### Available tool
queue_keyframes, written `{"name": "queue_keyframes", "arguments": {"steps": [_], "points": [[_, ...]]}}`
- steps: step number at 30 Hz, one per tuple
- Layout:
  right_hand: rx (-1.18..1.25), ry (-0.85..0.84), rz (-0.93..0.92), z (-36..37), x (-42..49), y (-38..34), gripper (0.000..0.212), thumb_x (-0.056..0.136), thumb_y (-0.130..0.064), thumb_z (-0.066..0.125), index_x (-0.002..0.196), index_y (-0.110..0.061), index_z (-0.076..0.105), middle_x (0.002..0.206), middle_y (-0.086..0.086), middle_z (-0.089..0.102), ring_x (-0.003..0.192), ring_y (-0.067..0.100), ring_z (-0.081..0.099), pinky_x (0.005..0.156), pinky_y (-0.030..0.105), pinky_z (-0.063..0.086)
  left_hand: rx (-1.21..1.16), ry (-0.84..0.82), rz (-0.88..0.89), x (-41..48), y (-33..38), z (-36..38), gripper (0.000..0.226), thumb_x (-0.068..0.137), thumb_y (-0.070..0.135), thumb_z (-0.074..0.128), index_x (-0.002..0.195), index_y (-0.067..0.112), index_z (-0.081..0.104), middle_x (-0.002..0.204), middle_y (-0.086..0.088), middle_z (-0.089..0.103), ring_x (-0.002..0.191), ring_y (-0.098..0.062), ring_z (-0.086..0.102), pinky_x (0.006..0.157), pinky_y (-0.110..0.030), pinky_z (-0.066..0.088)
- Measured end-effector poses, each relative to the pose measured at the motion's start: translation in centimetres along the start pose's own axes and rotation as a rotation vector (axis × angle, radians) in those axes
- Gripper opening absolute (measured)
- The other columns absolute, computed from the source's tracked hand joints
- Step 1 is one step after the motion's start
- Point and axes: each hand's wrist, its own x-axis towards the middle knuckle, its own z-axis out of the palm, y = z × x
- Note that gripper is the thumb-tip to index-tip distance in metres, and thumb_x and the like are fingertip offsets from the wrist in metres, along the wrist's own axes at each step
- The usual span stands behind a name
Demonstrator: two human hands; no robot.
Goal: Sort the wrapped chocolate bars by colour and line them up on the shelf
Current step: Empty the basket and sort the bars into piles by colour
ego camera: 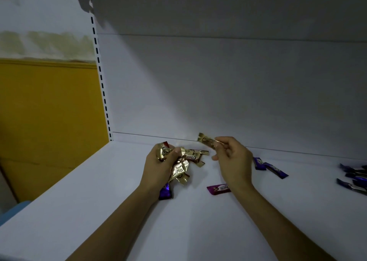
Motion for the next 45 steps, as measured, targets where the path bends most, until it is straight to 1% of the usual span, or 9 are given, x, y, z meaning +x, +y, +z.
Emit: {"name": "queue_keyframes", "arguments": {"steps": [3, 7, 10, 15, 20, 28, 33, 39, 45], "points": [[-0.073, -0.095, 0.024, 0.9, 0.1, 0.2, 0.014, 0.092, -0.01, 0.057, 0.099, -0.02, 0.065, 0.086, -0.004, 0.07, 0.072, 0.007, 0.069, 0.064, 0.021, 0.054, 0.014, -0.004, 0.004, 0.0, -0.1, -0.1, 0.027, 0.088, 0.026, 0.068, 0.093, 0.001, 0.058, 0.079, -0.009, 0.072, 0.07, -0.017, 0.068, 0.063, -0.027, 0.054], [-0.056, -0.337, 0.042, 0.9, 0.0, 0.0, 0.03, 0.094, -0.009, 0.053, 0.108, -0.034, 0.063, 0.12, -0.019, 0.052, 0.1, -0.015, 0.052, 0.077, -0.002, 0.038, -0.006, -0.047, 0.015, 0.1, 0.2, -0.1, 0.026, 0.09, 0.023, 0.066, 0.093, -0.003, 0.06, 0.075, -0.008, 0.07, 0.067, -0.015, 0.068, 0.061, -0.026, 0.054], [-0.015, -0.422, 0.048, 1.3, -0.4, -1.0, 0.026, 0.098, -0.025, 0.048, 0.119, -0.03, 0.062, 0.13, -0.019, 0.043, 0.119, -0.007, 0.042, 0.092, 0.003, 0.031, -0.055, -0.087, 0.029, -0.1, 0.3, -0.1, 0.021, 0.088, 0.023, 0.066, 0.087, 0.003, 0.062, 0.068, -0.001, 0.07, 0.064, -0.013, 0.068, 0.058, -0.024, 0.054], [0.2, -0.481, 0.098, 2.2, -1.5, -3.0, 0.017, 0.088, -0.007, 0.063, 0.091, -0.022, 0.07, 0.089, -0.003, 0.072, 0.088, 0.011, 0.067, 0.082, 0.029, 0.053, -0.11, -0.186, 0.076, -0.4, 0.5, -0.1, 0.014, 0.087, 0.02, 0.065, 0.082, 0.008, 0.071, 0.072, -0.004, 0.07, 0.067, -0.014, 0.069, 0.057, -0.022, 0.053], [0.16, -0.068, 0.128, 1.2, -0.9, -2.7, 0.016, 0.087, -0.012, 0.065, 0.075, -0.023, 0.065, 0.067, -0.005, 0.067, 0.063, 0.012, 0.064, 0.061, 0.03, 0.055, -0.099, -0.126, 0.058, -0.6, 0.9, -0.1, 0.025, 0.077, 0.035, 0.068, 0.073, 0.01, 0.068, 0.066, -0.004, 0.072, 0.057, -0.011, 0.068, 0.05, -0.018, 0.05], [-0.558, -0.305, -0.151, 1.0, -1.1, -2.0, 0.041, 0.097, -0.038, 0.045, 0.136, -0.026, 0.049, 0.111, -0.001, 0.068, 0.1, 0.016, 0.061, 0.084, 0.033, 0.051, 0.006, 0.156, 0.059, -0.2, 1.0, -0.6, 0.045, 0.088, 0.036, 0.067, 0.082, -0.008, 0.06, 0.081, -0.026, 0.068, 0.081, -0.043, 0.066, 0.081, -0.058, 0.052], [-0.3, -0.394, -0.114, 2.2, -3.5, -3.8, 0.051, 0.079, -0.073, 0.045, 0.122, -0.045, 0.049, 0.084, -0.028, 0.062, 0.074, -0.012, 0.055, 0.065, 0.011, 0.039, -0.124, 0.167, -0.018, -0.3, 1.8, -0.5, 0.048, 0.09, 0.035, 0.064, 0.091, -0.012, 0.059, 0.078, -0.016, 0.073, 0.075, -0.033, 0.071, 0.074, -0.044, 0.058], [-0.143, -0.355, -0.06, 3.4, -4.1, -3.6, 0.024, 0.078, -0.04, 0.073, 0.094, -0.032, 0.057, 0.057, -0.016, 0.053, 0.054, 0.002, 0.052, 0.054, 0.018, 0.039, -0.28, 0.024, -0.176, -0.7, 2.0, 0.0, 0.036, 0.094, 0.038, 0.056, 0.076, 0.006, 0.058, 0.072, -0.008, 0.072, 0.063, -0.018, 0.07, 0.056, -0.027, 0.055], [0.072, -0.175, 0.123, 2.7, -2.9, -2.8, 0.014, 0.086, -0.026, 0.067, 0.081, -0.026, 0.053, 0.069, -0.005, 0.066, 0.065, 0.007, 0.064, 0.059, 0.034, 0.054, -0.187, -0.079, -0.159, -1.3, 2.1, 0.7, 0.024, 0.092, 0.03, 0.062, 0.086, 0.007, 0.066, 0.066, -0.005, 0.071, 0.051, -0.014, 0.065, 0.041, -0.016, 0.043]]}}
